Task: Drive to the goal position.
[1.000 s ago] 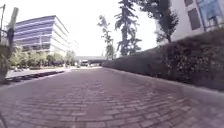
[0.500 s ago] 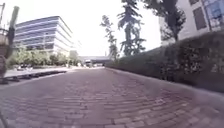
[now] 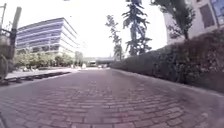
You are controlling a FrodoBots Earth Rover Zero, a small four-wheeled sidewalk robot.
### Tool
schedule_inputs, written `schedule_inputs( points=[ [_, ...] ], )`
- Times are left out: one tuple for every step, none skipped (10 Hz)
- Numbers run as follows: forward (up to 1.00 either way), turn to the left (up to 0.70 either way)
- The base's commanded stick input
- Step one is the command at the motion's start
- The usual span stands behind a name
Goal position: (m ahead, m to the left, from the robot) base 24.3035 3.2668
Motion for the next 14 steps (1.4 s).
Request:
schedule_inputs(
  points=[
    [0.7,0.0],
    [0.7,0.0],
    [0.7,0.0],
    [0.7,0.0],
    [0.7,0.0],
    [0.7,0.0],
    [0.7,0.0],
    [0.7,0.0],
    [0.7,0.0],
    [0.7,0.0],
    [0.7,0.0],
    [0.7,0.0],
    [0.7,0.0],
    [0.7,0.0]
  ],
)
